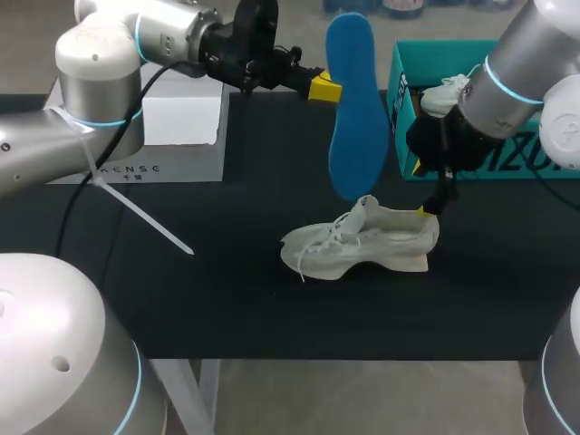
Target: Take the shoe out of the shoebox, open the shoe tongue, remove and reinsert the insole, then place the shoe into the shoebox
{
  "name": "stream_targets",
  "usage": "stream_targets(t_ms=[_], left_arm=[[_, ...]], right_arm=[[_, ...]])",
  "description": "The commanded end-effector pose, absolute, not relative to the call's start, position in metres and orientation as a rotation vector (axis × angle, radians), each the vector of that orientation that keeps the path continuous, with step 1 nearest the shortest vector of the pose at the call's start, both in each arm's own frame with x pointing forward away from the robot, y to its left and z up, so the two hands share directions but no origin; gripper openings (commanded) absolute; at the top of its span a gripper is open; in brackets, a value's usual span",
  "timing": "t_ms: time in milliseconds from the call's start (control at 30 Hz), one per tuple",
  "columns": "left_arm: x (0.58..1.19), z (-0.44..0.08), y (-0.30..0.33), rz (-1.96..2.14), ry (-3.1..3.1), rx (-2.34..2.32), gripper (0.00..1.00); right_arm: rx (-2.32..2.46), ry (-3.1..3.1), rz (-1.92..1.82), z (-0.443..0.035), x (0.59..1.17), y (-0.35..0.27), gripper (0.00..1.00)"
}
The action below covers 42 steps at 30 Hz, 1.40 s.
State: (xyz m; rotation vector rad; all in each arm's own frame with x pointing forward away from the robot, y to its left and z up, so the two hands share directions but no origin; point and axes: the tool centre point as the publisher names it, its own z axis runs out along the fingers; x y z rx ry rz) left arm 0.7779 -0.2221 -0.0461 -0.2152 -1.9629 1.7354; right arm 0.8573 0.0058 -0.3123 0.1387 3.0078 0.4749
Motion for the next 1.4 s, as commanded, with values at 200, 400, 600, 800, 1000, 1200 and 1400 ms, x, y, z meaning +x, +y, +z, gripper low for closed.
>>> stream_targets(t_ms=[200,400,600,800,1000,1200,1400], left_arm=[[0.777,-0.046,-0.222,1.739,-1.963,-0.214,0.0],[0.777,-0.046,-0.222,1.739,-1.963,-0.214,0.0],[0.777,-0.046,-0.222,1.739,-1.963,-0.214,0.0],[0.777,-0.046,-0.222,1.739,-1.963,-0.214,0.0],[0.777,-0.046,-0.222,1.739,-1.963,-0.214,0.0],[0.777,-0.046,-0.222,1.739,-1.963,-0.214,0.0],[0.777,-0.046,-0.222,1.739,-1.963,-0.214,0.0]], right_arm=[[0.141,3.0,0.467,-0.339,0.864,0.022,1.0],[0.123,3.008,0.436,-0.354,0.868,0.023,1.0],[0.108,3.007,0.411,-0.365,0.871,0.025,1.0],[0.102,3.031,0.37,-0.376,0.875,0.028,1.0],[0.094,3.044,0.359,-0.385,0.874,0.029,0.0],[0.085,3.062,0.34,-0.39,0.872,0.03,0.0],[0.079,3.074,0.339,-0.395,0.869,0.031,0.0]])
